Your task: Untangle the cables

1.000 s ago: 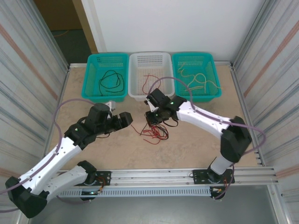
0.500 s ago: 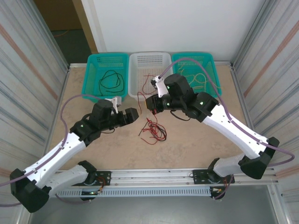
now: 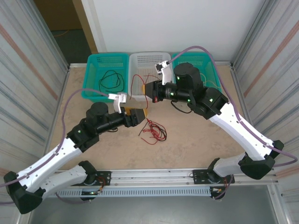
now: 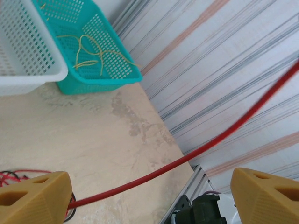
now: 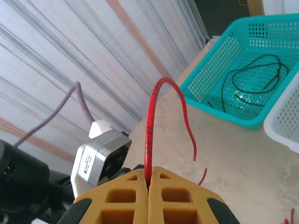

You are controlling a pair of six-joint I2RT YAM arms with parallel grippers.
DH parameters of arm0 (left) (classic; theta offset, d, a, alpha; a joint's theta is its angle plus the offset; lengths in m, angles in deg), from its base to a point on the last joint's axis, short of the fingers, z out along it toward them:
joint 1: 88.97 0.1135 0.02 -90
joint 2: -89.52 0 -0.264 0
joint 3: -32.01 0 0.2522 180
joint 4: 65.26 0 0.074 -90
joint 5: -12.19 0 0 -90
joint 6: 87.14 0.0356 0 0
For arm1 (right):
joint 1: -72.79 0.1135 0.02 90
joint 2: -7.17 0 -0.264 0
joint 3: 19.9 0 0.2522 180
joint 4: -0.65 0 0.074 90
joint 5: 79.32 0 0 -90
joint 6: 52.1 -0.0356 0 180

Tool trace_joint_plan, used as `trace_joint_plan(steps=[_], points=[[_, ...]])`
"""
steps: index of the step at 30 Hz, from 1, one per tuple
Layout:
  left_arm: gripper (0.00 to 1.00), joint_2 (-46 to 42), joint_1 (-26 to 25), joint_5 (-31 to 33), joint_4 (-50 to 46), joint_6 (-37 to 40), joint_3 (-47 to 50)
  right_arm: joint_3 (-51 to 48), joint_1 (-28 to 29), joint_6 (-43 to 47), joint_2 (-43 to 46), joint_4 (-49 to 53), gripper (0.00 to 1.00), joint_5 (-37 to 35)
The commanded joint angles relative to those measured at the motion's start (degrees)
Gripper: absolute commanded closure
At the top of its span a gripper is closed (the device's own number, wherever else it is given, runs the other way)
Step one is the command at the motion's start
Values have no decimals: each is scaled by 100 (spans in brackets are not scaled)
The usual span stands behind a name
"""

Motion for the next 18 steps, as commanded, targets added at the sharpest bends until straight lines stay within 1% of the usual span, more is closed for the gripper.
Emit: trace_joint_plan(steps=[1,3,6,10,16,18], points=[[11,5,-74,-158,293,512,-319,26,-135,-457,78,-498,100,383],[11,107,-134,-174,191,669,-469,-62,-193,-606,94,-617,100,508],[14,331,-243,-125,-100,964,-720,-201,-257,-810,141,-810,100,648],[20,548,-399,166,-479,1318,-955,-280,-277,-917,160,-902,100,743],[44,717,-427,92,-529,1402,-1046,-364,-368,-1088,207,-1019,100,912],[55,731,-442,86,-518,1390,-1029,-415,-411,-1157,229,-1100,100,935]])
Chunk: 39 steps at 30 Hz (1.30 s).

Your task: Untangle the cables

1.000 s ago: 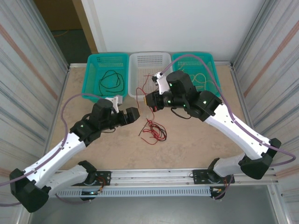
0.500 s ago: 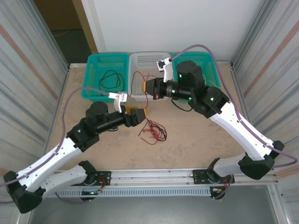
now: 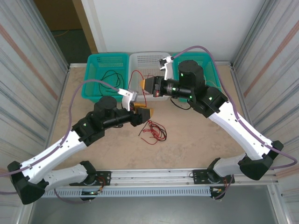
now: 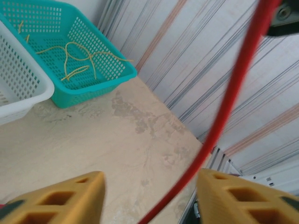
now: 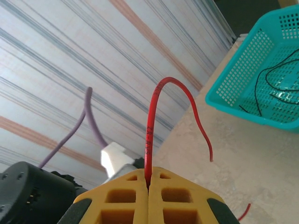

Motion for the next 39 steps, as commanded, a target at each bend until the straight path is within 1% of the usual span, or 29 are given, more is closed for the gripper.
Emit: trace_joint_plan(steps=[1,2,6,7,8,10,15,18,20,23,29,35,36,37,39], points=[[61,-6,-72,35,-42,175,-174,-116,-89,-237,202,-305,100,168],[66,-11,-79,51,-20,154,-157,-139,-106,-247,219,-313,100,160],[81,-90,-82,165,48,55,-92,-277,-239,-335,298,-362,100,146],[87,-138,-82,211,95,2,-42,-335,-274,-372,331,-392,100,126],[93,-190,-82,285,200,-68,31,-397,-303,-409,370,-428,100,107],[100,-304,-82,434,561,-307,262,-547,-346,-455,462,-492,100,22],[100,-594,-90,987,1426,-928,825,-1199,-546,-857,790,-965,100,-52],[100,-726,-91,1046,1825,-1055,1023,-1349,-528,-851,883,-863,100,-148],[100,-785,-90,1026,1926,-1040,1046,-1454,-525,-844,918,-776,100,-204],[100,-904,-90,1014,2016,-1020,1046,-1585,-523,-853,914,-660,100,-264],[100,-1206,-90,1320,2152,-1053,1197,-1737,-415,-844,875,-633,100,-348],[100,-1176,-91,1419,1569,-1152,1127,-1359,-415,-628,677,-553,100,-377],[91,-1159,-90,1404,1496,-1191,1145,-1226,-418,-528,624,-496,100,-388],[78,-1149,-90,1402,1394,-1243,1145,-1070,-438,-398,563,-396,100,-426],[55,-1118,-90,1526,1007,-1330,1082,-762,-507,-173,448,-245,100,-460]])
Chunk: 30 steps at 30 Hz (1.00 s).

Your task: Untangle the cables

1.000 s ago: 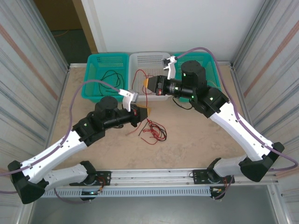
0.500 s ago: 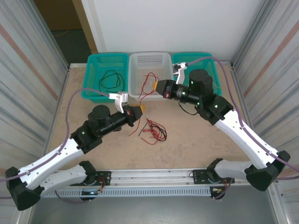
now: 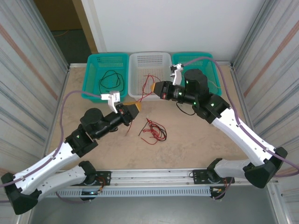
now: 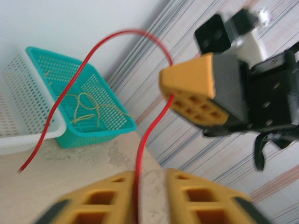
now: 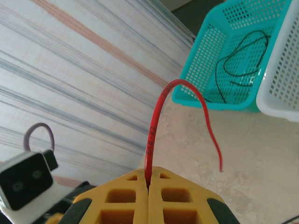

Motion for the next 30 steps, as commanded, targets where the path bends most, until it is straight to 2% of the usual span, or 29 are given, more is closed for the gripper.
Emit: trace_joint_plan(steps=[1,6,9,17,30], points=[[46,-1,-20,303,-627,-233,-98,635,-141,470,-158,257,100,-77],[31,-166,-25,561,-1528,-291,-198,1284,-694,697,-558,497,100,308],[27,-403,-20,821,-2024,-366,-146,1695,-1035,876,-856,622,100,476],[23,-649,-12,1223,-2991,-420,-206,2555,-1641,1149,-1846,606,100,764],[23,-530,-12,1178,-3170,-471,-77,3521,-1841,1266,-3132,727,100,977]])
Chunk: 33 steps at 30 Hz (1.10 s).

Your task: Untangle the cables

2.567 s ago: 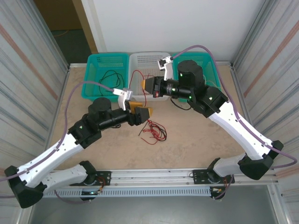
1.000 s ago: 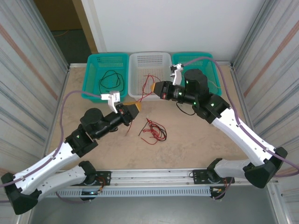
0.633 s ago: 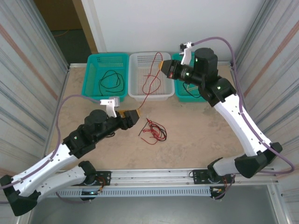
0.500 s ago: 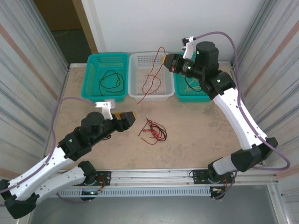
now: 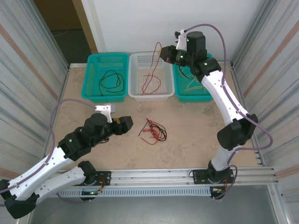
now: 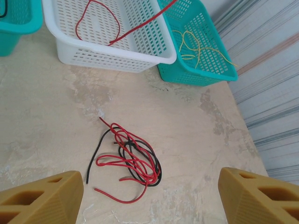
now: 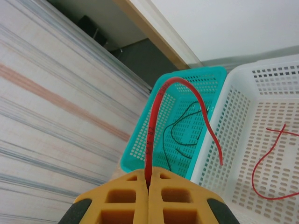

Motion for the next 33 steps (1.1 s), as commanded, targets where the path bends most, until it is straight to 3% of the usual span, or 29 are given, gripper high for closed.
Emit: trace_joint_plan(steps=[1,19,21,27,33], points=[[23,-9,-12,134,8,-96,0,310,-64,196,-252,118,100,177],[25,-229,-3,199,-98,-358,180,1058,-557,71,-1476,250,99,271],[24,-251,-3,275,-164,-350,160,1117,-591,44,-1584,255,93,264],[23,-137,89,378,-364,-433,38,1703,-602,320,-2058,1081,63,171],[23,-20,164,283,-349,-473,22,1225,-481,650,-1786,1361,57,-104]])
